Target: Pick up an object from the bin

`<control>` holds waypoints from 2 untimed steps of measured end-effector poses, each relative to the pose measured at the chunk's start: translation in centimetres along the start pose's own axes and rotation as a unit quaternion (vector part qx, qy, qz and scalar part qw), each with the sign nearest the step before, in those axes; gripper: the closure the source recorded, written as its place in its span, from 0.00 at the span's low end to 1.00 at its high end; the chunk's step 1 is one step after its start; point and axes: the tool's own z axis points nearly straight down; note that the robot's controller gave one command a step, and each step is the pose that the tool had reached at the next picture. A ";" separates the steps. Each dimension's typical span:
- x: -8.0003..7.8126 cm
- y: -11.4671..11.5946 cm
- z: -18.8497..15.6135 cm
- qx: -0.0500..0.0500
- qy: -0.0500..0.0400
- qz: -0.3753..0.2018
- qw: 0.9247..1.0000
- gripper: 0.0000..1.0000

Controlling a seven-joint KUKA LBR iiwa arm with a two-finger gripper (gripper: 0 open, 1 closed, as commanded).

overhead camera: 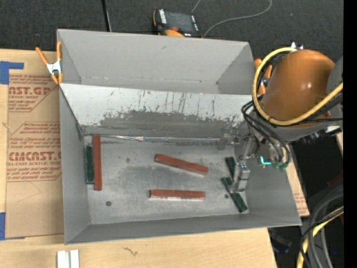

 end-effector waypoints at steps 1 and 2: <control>-1.5 2.5 16.8 0.000 -0.007 0.009 1.000 0.00; -1.5 2.5 16.5 0.000 -0.006 0.007 1.000 1.00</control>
Offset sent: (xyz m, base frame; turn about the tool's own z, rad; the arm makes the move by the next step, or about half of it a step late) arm 0.0124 0.0245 -0.1667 0.0151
